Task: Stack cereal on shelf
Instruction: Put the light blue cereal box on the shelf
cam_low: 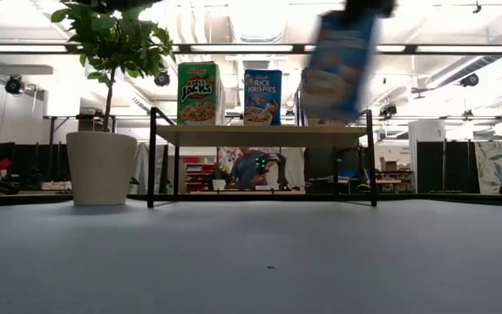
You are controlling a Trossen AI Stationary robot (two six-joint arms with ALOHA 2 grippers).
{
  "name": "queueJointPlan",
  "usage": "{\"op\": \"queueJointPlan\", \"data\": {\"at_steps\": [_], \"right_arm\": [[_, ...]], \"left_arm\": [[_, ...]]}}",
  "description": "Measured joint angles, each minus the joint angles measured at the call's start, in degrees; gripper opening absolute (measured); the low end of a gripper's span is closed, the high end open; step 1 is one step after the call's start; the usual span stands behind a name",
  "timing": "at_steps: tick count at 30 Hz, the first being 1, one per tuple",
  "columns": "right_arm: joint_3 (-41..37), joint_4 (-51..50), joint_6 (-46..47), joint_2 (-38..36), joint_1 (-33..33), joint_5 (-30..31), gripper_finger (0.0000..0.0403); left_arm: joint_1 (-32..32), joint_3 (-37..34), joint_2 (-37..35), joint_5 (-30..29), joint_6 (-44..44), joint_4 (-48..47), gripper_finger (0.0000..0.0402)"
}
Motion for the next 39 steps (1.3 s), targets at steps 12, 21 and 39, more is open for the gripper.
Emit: {"op": "queueJointPlan", "data": {"at_steps": [12, 21, 39], "right_arm": [[23.43, -1.28, -35.06, 8.94, -15.69, -4.72, 0.0109], [39.98, -15.10, -48.04, 19.12, -21.33, -4.71, 0.0109], [44.45, -12.43, -57.94, 27.03, -27.45, -4.74, 0.0109]], "left_arm": [[4.60, -0.09, 6.64, 0.07, -3.16, 4.36, 0.0231], [13.48, -0.09, 10.69, 9.20, -2.95, 9.88, 0.0231], [22.31, -0.07, 28.10, 9.49, 0.13, 32.56, 0.0231]]}}
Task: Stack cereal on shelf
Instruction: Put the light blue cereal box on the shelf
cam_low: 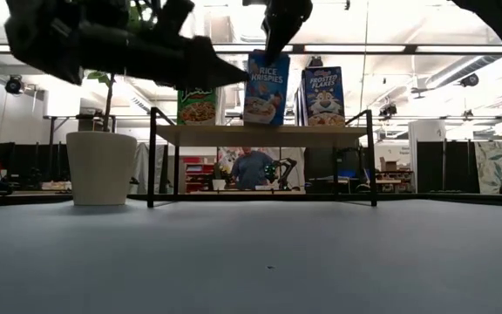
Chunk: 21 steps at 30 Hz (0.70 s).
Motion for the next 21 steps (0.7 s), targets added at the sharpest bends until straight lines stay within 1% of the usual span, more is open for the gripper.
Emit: {"op": "queueJointPlan", "data": {"at_steps": [5, 12, 17, 21], "right_arm": [[-0.02, 2.18, -1.37, 0.01, -0.16, 0.48, 0.0109], [-0.02, 2.55, -3.39, 0.01, -0.44, 0.52, 0.0109], [-0.02, 2.56, -3.54, 0.01, -0.70, 0.50, 0.0109], [-0.04, 2.56, -3.56, 0.01, -0.94, 0.51, 0.0109]], "left_arm": [[2.24, 1.03, 5.46, 0.08, 1.95, 6.17, 0.0231], [4.94, 5.78, 12.96, 1.61, 2.35, 8.98, 0.0231], [5.93, 7.87, 15.82, 1.61, 2.52, 10.89, 0.0231], [6.73, 8.24, 16.34, 1.26, 1.72, 11.98, 0.0231]]}}
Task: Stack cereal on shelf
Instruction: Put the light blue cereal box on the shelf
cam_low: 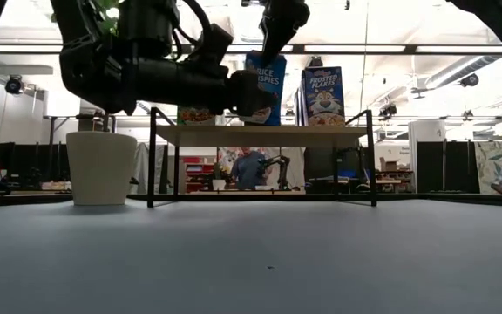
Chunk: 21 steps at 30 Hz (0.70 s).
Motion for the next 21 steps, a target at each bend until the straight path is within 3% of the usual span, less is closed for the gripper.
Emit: {"op": "queueJointPlan", "data": {"at_steps": [15, 21], "right_arm": [[-0.02, 0.00, 0.02, 0.00, -0.04, -0.03, 0.0110], [-0.02, 0.02, 1.15, 0.00, -0.04, -0.03, 0.0143]], "left_arm": [[1.13, 0.83, 0.02, -0.24, -1.88, 0.02, 0.0231], [1.12, 0.87, 0.02, -0.24, -2.32, -0.01, 0.0231]]}}
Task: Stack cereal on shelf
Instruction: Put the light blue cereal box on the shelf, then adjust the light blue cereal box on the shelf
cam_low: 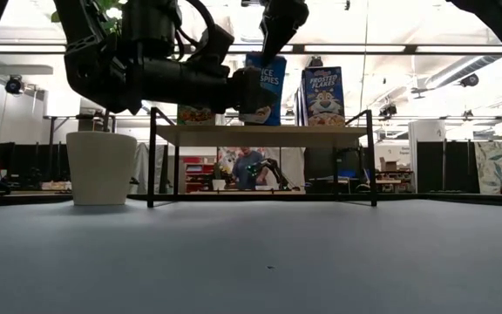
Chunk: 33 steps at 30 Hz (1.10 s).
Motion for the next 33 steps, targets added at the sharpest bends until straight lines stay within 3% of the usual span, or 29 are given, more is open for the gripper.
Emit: {"op": "queueJointPlan", "data": {"at_steps": [9, 24, 33], "right_arm": [[0.02, 1.07, 0.32, 0.00, 0.00, 0.02, 0.0190], [0.11, 1.29, 0.86, -2.41, 0.44, 3.06, 0.0191], [0.17, 0.77, 4.03, -5.49, 2.85, 1.37, 0.0164]], "left_arm": [[0.04, 0.57, 0.00, 0.00, -0.11, -0.04, 0.0231], [2.45, 0.61, 0.00, -0.17, -0.52, -1.25, 0.0231], [4.25, 0.59, 0.00, -0.09, 0.22, -2.26, 0.0231]]}}
